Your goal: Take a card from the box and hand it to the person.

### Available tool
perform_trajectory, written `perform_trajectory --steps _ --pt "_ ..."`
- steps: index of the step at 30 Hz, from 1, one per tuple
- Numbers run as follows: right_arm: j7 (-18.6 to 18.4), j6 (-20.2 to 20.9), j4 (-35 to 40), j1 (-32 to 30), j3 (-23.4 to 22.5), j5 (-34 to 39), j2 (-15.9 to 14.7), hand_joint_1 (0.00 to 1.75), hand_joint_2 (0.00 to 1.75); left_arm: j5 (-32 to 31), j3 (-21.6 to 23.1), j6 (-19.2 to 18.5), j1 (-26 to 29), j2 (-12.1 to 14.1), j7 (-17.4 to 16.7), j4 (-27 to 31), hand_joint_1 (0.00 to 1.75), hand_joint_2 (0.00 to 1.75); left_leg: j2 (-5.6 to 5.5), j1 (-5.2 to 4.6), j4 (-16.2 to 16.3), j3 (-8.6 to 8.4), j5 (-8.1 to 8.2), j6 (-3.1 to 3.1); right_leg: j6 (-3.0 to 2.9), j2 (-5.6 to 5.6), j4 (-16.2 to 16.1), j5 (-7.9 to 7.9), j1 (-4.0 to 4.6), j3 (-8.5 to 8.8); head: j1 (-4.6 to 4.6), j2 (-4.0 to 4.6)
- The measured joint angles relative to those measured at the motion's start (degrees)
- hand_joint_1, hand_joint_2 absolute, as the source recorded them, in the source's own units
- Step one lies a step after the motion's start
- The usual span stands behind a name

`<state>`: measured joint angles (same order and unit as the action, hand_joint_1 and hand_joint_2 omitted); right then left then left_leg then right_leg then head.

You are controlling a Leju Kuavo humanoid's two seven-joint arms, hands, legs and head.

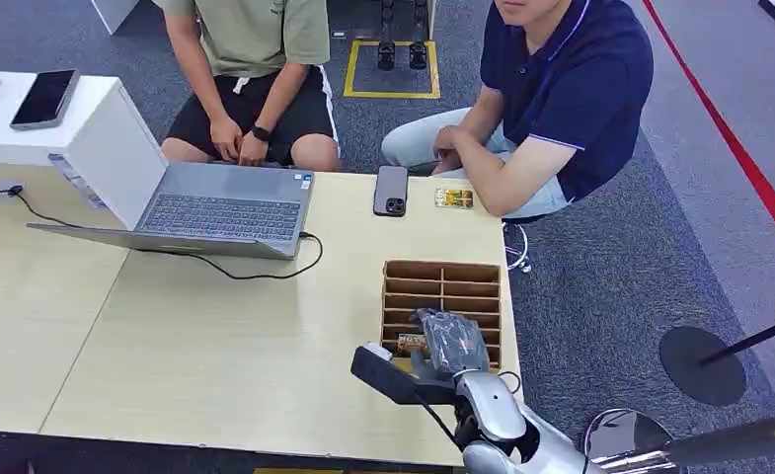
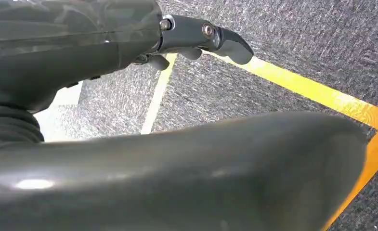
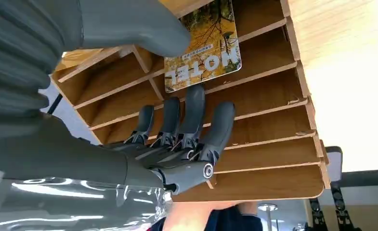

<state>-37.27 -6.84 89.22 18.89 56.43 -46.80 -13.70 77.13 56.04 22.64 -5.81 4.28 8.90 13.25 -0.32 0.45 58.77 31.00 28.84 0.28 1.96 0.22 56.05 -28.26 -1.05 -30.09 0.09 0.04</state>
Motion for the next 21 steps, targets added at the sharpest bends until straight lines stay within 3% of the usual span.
perform_trajectory --steps 1,4,17,21 --pt "0.0 0.0 0.0 0.0 0.0 0.0 -0.02 1.03 1.75 0.0 0.0 0.0 0.0 -0.02 0.0 0.0 0.0 0.0 0.0 0.0 0.0 0.0 0.0 0.0 0.0 0.0 0.0 0.0 0.0 0.0 0.0 0.0" --pt "-0.04 0.0 0.0 -0.03 -0.04 0.0 -0.15 0.91 1.75 0.0 0.0 0.0 0.0 -0.02 0.0 -0.02 0.0 0.0 0.0 0.0 0.0 0.0 0.0 0.0 0.0 0.0 0.0 0.0 0.0 0.0 0.0 0.0" --pt "-0.07 0.0 0.0 -0.06 -0.07 0.0 -0.28 0.94 1.75 0.0 0.0 0.0 0.0 -0.02 0.02 -0.02 0.0 0.0 0.0 0.0 0.0 0.0 0.0 0.0 0.0 0.0 0.0 0.0 0.0 0.0 0.0 0.0" --pt "-0.07 0.0 0.0 -0.06 -0.07 0.0 -0.28 1.03 1.75 0.0 0.0 0.0 0.0 -0.02 0.0 -0.02 0.0 0.0 0.0 0.0 0.0 0.0 0.0 0.0 0.0 0.0 0.0 0.0 0.0 0.0 0.0 0.0"
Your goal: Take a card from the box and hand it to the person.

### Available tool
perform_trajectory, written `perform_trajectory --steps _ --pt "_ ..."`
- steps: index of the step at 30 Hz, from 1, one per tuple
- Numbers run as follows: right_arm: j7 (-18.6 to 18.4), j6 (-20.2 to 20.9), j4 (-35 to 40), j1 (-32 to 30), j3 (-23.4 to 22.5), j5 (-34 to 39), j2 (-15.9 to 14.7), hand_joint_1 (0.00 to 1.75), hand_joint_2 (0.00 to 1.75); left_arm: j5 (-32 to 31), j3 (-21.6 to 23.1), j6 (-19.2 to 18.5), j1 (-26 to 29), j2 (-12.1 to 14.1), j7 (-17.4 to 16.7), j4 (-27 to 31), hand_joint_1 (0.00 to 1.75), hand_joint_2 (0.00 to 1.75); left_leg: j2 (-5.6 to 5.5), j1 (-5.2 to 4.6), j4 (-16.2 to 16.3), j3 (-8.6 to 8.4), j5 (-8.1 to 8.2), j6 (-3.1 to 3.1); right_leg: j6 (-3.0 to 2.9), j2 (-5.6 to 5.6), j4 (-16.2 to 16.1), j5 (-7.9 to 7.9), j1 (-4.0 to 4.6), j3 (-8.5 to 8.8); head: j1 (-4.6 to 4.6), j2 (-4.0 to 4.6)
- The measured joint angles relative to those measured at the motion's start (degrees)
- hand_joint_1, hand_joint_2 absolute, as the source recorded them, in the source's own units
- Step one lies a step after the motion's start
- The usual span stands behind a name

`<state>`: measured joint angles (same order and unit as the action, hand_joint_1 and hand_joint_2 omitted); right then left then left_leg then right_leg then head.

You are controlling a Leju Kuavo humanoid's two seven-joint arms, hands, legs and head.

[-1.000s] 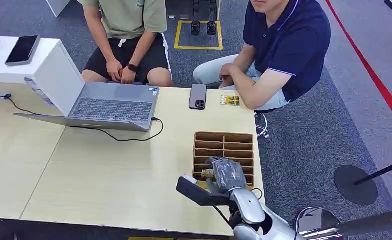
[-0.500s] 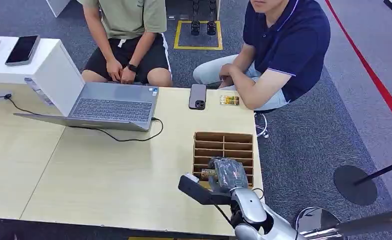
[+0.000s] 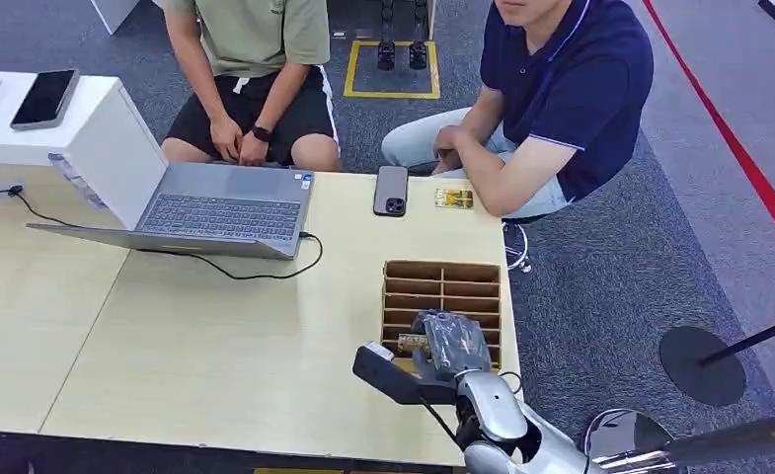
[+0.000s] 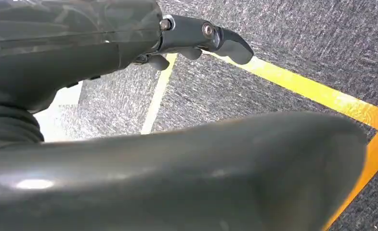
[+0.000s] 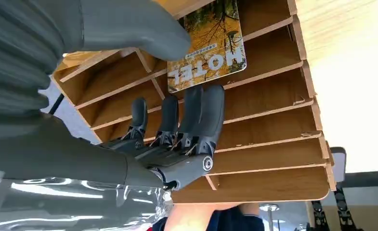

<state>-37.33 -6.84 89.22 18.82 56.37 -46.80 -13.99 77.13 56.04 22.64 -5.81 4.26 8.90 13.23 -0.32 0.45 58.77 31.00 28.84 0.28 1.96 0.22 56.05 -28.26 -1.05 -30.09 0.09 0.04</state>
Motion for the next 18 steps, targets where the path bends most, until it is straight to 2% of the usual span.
perform_trajectory --steps 2,4,12,18 --pt "0.0 0.0 0.0 0.0 0.0 0.0 0.0 1.03 1.75 0.0 0.0 0.0 0.0 0.0 0.0 0.02 0.0 0.0 0.0 0.0 0.0 0.0 0.0 0.0 0.0 0.0 0.0 0.0 0.0 0.0 0.0 0.0" --pt "0.0 0.04 0.0 0.0 0.0 0.0 0.0 1.12 1.75 0.0 0.0 0.0 0.0 0.0 0.0 0.0 0.0 0.0 0.0 0.0 0.0 0.0 0.0 0.0 0.0 0.0 0.0 0.0 0.0 0.0 0.0 0.0" --pt "-0.02 0.59 0.0 0.0 0.02 0.02 -0.02 1.01 1.75 0.02 0.0 0.0 0.0 0.0 0.0 0.02 0.0 0.0 0.0 0.0 0.0 0.0 0.0 0.0 0.0 0.0 0.0 0.0 0.0 0.0 0.0 0.0" --pt "-0.02 0.63 0.0 0.0 0.02 0.04 -0.07 1.05 1.75 0.02 0.0 0.0 0.0 0.0 0.0 0.0 0.0 0.0 0.0 0.0 0.0 0.0 0.0 0.0 0.0 0.0 0.0 0.0 0.0 0.0 0.0 0.0"
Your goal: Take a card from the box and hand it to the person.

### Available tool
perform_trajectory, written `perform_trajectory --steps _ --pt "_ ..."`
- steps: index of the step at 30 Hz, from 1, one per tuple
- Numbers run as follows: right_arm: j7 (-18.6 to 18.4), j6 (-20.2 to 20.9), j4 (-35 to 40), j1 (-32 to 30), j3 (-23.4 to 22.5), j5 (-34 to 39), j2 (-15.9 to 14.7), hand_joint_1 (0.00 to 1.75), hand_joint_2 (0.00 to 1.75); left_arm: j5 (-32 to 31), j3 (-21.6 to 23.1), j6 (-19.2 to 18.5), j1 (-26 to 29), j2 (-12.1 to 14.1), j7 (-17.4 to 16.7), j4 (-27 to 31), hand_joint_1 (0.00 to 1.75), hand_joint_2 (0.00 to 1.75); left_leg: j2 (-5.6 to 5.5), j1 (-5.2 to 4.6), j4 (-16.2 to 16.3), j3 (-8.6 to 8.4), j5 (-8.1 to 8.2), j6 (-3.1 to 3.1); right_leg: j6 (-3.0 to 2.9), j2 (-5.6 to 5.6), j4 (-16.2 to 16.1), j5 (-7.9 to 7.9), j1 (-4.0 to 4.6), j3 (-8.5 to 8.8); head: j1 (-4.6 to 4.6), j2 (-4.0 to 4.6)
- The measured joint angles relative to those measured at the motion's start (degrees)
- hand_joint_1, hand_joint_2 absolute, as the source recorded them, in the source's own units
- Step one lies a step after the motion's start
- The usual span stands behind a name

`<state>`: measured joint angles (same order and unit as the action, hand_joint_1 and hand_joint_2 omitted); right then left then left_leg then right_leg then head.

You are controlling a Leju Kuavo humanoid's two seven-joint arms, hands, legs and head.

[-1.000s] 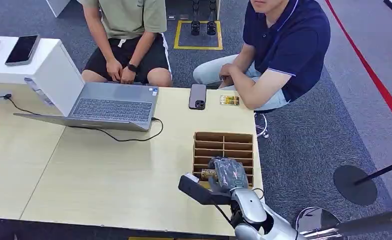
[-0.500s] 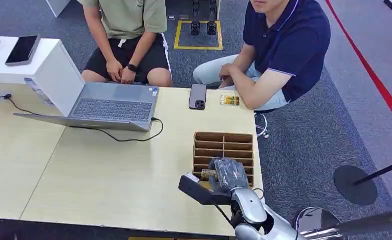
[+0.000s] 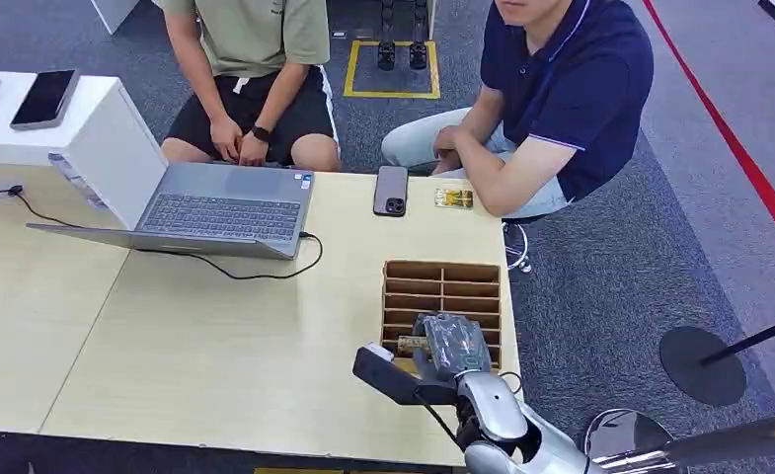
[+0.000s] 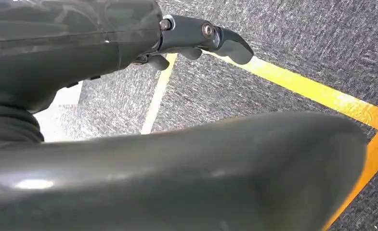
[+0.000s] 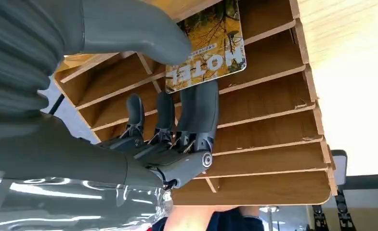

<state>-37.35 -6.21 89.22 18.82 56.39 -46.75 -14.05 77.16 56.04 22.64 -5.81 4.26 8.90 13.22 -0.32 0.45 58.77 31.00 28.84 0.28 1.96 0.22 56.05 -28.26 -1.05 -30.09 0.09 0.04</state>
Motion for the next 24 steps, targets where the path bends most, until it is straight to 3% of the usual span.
perform_trajectory --steps 13,17,20,21,22,24 --pt "0.28 0.13 0.0 0.02 0.02 0.15 -0.09 1.4 1.75 0.02 0.0 0.2 0.0 0.0 0.02 0.0 0.0 0.0 0.0 0.0 0.0 0.0 0.0 0.0 0.0 0.0 0.0 0.0 0.0 0.0 0.0 0.0" --pt "0.52 0.24 0.0 0.04 0.07 0.22 -0.09 1.38 1.75 0.18 0.0 0.44 0.0 0.0 0.02 0.0 0.0 0.0 0.0 0.0 0.0 0.0 0.0 0.0 0.0 0.0 0.0 0.0 0.0 0.0 0.0 0.0" --pt "0.52 0.37 0.0 0.1 0.07 0.24 -0.09 1.52 1.75 0.33 -0.02 0.5 0.0 0.0 0.07 0.0 0.0 0.0 0.0 0.0 0.0 0.0 0.0 0.0 0.0 0.0 0.0 0.0 0.0 0.0 0.0 0.0" --pt "0.52 0.39 0.0 0.1 0.07 0.31 -0.09 1.59 1.75 0.44 -0.02 0.52 0.0 0.0 0.09 0.0 0.0 1.75 0.0 0.0 0.0 0.0 0.0 0.0 0.0 0.0 0.0 0.0 0.0 0.0 0.0 0.0" --pt "0.52 0.42 0.0 0.12 0.09 0.31 -0.09 1.75 1.75 0.77 -0.02 0.52 0.0 0.0 0.15 0.0 0.0 1.75 0.0 0.0 0.0 0.0 0.0 0.0 0.0 0.0 0.0 0.0 0.0 0.0 0.0 0.0" --pt "0.55 0.44 0.0 0.16 0.09 0.33 -0.09 1.75 1.75 1.16 -0.04 0.55 0.0 0.0 0.28 0.0 0.0 1.75 0.0 0.0 0.0 0.0 0.0 0.0 0.0 0.0 0.0 0.0 0.0 0.0 0.0 0.0"
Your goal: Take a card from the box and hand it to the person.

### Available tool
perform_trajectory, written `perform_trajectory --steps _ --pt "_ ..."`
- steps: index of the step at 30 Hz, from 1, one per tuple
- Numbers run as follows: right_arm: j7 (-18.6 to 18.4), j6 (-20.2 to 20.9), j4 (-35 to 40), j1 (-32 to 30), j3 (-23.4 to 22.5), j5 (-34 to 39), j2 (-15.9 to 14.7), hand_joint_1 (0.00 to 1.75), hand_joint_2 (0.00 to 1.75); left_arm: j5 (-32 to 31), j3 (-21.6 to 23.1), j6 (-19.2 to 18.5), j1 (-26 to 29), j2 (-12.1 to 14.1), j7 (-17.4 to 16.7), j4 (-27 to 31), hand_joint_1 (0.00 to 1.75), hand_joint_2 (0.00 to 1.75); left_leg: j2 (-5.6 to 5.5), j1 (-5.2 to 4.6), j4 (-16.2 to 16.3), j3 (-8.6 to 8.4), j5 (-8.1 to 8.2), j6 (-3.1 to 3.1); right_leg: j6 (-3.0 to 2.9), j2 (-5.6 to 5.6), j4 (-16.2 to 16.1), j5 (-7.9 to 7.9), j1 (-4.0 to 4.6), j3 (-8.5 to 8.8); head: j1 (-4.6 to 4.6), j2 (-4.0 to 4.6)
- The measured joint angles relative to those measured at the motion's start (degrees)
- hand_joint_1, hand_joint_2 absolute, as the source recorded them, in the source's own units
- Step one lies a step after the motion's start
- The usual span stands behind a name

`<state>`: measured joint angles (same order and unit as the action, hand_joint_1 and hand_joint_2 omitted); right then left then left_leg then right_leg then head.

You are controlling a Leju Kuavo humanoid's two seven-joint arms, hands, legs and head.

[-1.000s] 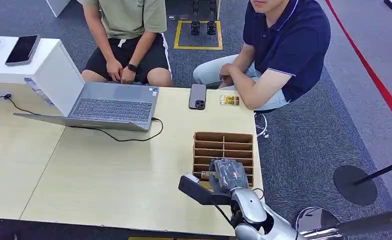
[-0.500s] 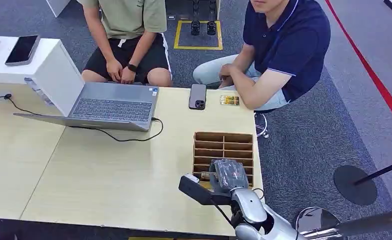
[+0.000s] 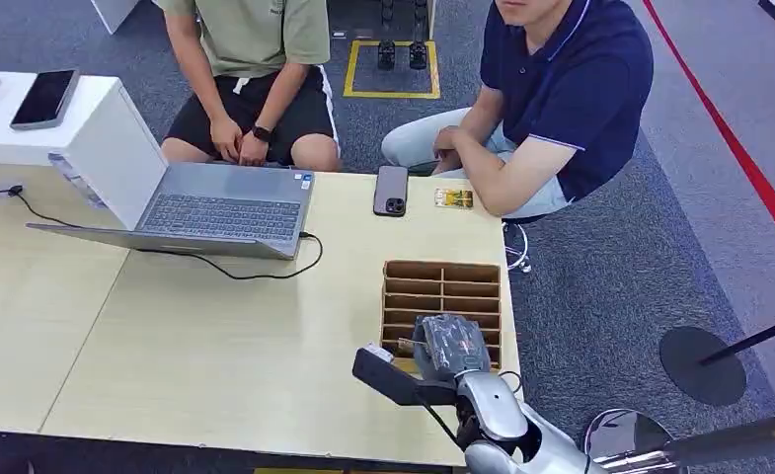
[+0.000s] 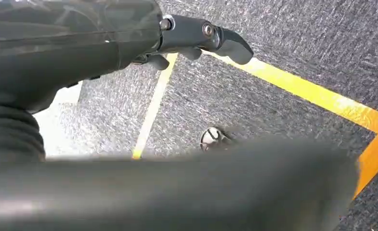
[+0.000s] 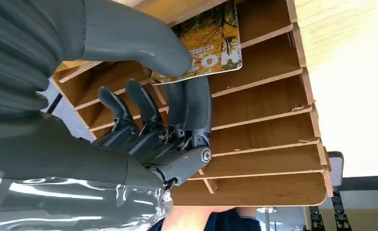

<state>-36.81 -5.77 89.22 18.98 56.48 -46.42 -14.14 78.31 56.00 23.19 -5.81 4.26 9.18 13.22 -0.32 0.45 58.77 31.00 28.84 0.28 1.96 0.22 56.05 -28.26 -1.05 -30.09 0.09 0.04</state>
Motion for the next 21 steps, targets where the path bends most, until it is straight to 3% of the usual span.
perform_trajectory --steps 10,21 --pt "0.15 -0.11 0.0 0.1 0.0 0.57 0.0 1.75 1.75 0.52 -0.39 0.96 0.0 0.0 0.48 0.0 0.0 1.75 0.0 0.0 0.0 0.0 0.0 0.0 0.0 0.0 0.0 0.0 0.0 0.0 0.0 0.0" --pt "2.71 -6.12 1.44 1.48 -0.7 4.81 -0.2 1.75 1.75 0.7 -0.61 0.76 0.02 0.0 0.5 0.0 0.0 1.75 0.01 0.0 0.0 0.0 0.0 0.0 0.0 0.02 0.0 0.0 0.0 0.0 0.0 0.0"
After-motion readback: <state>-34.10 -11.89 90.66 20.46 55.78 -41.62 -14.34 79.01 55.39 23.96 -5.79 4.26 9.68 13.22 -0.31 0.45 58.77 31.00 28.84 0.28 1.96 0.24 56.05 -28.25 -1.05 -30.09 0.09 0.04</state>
